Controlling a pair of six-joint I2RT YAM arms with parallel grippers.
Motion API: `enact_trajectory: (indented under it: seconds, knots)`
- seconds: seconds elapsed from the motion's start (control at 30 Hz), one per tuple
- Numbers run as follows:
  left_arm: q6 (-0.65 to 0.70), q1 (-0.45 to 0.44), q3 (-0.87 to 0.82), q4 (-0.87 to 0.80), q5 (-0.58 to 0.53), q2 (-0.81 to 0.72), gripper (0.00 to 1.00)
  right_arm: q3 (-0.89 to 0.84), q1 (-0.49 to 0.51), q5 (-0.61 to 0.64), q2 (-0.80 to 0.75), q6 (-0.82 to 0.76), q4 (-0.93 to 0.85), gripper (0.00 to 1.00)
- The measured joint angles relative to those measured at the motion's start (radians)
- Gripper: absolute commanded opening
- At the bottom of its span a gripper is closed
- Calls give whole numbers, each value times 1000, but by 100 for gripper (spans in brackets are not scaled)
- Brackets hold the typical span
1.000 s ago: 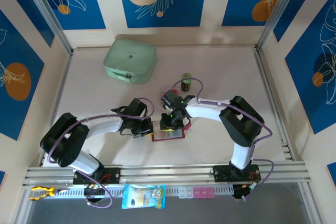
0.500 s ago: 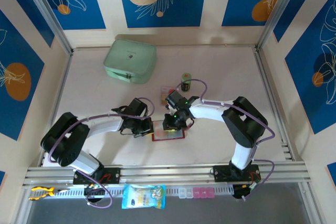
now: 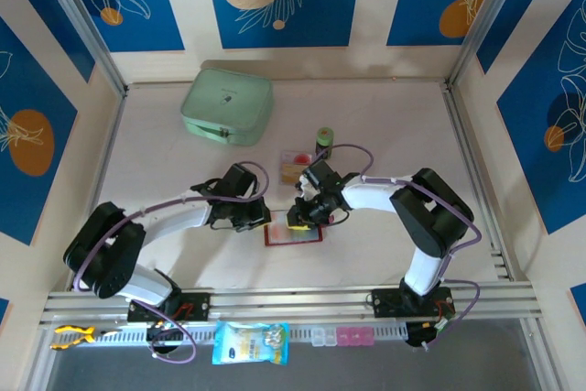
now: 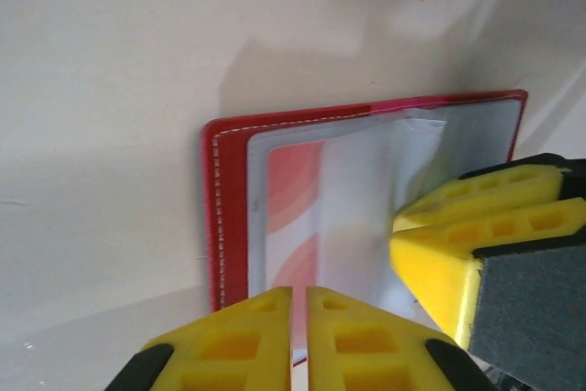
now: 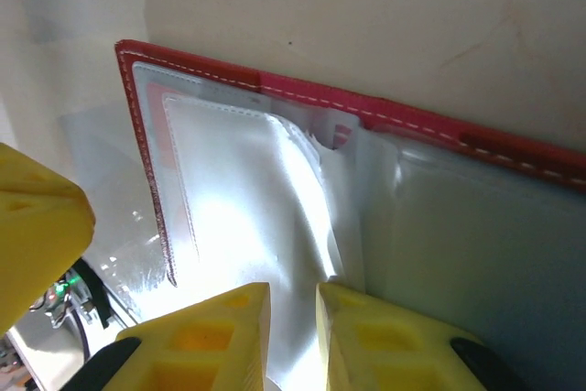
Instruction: Take the credit cards out of the card holder
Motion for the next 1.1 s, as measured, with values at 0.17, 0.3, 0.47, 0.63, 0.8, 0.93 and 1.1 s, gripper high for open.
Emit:
enact_trajectory:
  seconds: [0.17,0.3,0.47,0.63,0.8,0.93,1.1]
  knots:
    - [-21,-18,0,50,26,10,21,-35,-25,-51,-2,4,56,22]
    - [-39,-21,0,93,45,38,26,-58,-48,-92,-2,11,97,22]
    - [-56,-21,-10,148,62,65,28,-69,-60,-111,-2,12,116,21]
    - [-57,-22,-23,172,71,89,28,-69,-61,-116,-2,15,119,21]
    - [-59,-22,-24,174,76,105,24,-74,-63,-117,-2,18,126,21]
    - [-77,-22,-28,200,90,109,18,-75,-63,-121,-2,19,129,21]
    - [-83,-22,-31,220,98,109,14,-76,-63,-121,-2,22,130,21]
